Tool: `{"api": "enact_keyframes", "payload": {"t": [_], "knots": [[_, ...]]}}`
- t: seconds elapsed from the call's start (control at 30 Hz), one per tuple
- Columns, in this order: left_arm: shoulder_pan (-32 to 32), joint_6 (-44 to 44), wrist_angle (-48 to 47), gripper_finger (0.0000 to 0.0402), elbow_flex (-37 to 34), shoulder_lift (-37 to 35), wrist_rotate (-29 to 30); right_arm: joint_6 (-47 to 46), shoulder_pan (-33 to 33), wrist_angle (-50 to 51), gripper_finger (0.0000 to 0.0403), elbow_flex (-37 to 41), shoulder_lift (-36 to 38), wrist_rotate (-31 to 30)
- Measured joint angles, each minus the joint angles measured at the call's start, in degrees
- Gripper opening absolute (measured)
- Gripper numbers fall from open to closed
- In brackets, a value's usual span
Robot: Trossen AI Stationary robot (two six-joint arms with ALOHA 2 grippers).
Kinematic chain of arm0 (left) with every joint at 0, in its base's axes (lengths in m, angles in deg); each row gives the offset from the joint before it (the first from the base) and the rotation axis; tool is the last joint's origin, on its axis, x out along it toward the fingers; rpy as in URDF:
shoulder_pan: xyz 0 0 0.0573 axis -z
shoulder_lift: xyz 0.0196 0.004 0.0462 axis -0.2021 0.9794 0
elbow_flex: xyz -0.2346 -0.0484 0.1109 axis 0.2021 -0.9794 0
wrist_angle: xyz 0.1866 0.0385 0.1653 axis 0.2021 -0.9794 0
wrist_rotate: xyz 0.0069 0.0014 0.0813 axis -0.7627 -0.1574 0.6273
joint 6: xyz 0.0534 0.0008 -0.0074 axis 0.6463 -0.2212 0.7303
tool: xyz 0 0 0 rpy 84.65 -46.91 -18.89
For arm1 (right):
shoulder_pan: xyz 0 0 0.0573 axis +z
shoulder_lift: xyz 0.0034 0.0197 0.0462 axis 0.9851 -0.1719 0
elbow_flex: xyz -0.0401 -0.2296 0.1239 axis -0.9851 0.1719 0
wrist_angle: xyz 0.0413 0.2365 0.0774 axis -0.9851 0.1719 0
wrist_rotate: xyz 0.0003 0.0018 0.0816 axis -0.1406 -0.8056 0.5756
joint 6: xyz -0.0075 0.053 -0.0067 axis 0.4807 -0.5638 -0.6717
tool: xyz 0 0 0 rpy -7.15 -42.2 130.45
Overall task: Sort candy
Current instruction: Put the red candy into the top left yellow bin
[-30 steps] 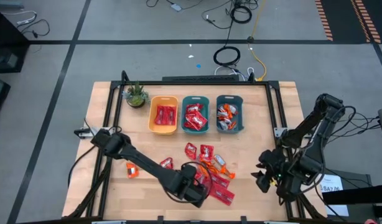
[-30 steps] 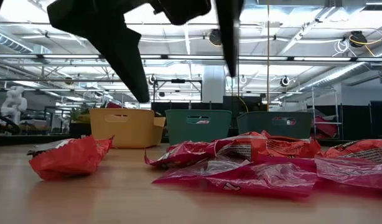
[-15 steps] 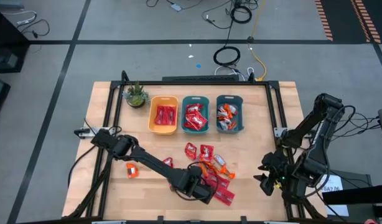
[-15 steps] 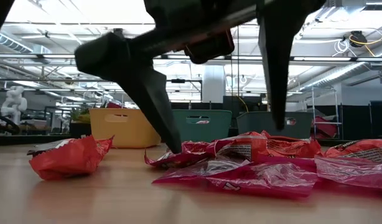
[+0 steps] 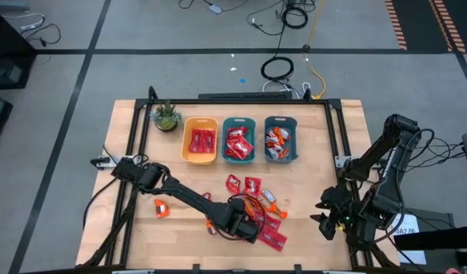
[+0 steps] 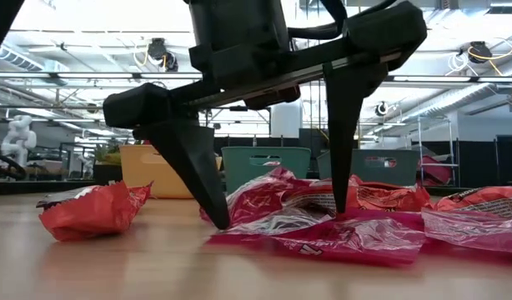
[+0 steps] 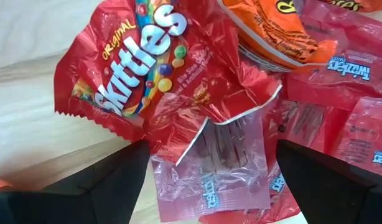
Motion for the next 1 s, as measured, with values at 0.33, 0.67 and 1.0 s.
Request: {"api": "enact_keyframes", "payload": {"t": [0.33,0.67,1.0], "knots": [[-0.1,-0.7,0.1,0.0364,-1.6,-0.3,1.6,0.8,0.0,0.3,0.0215,0.0,0.0,-1.2],[2.6,-4.5,0.3,0.0364,1.7,0.0,3.0,1.3,0.0,0.2,0.0215,0.0,0.0,-1.2],[2.0,-4.4,-2.9,0.0364,1.7,0.2,5.5,1.6,0.0,0.2,0.0215,0.0,0.0,-1.2]]}}
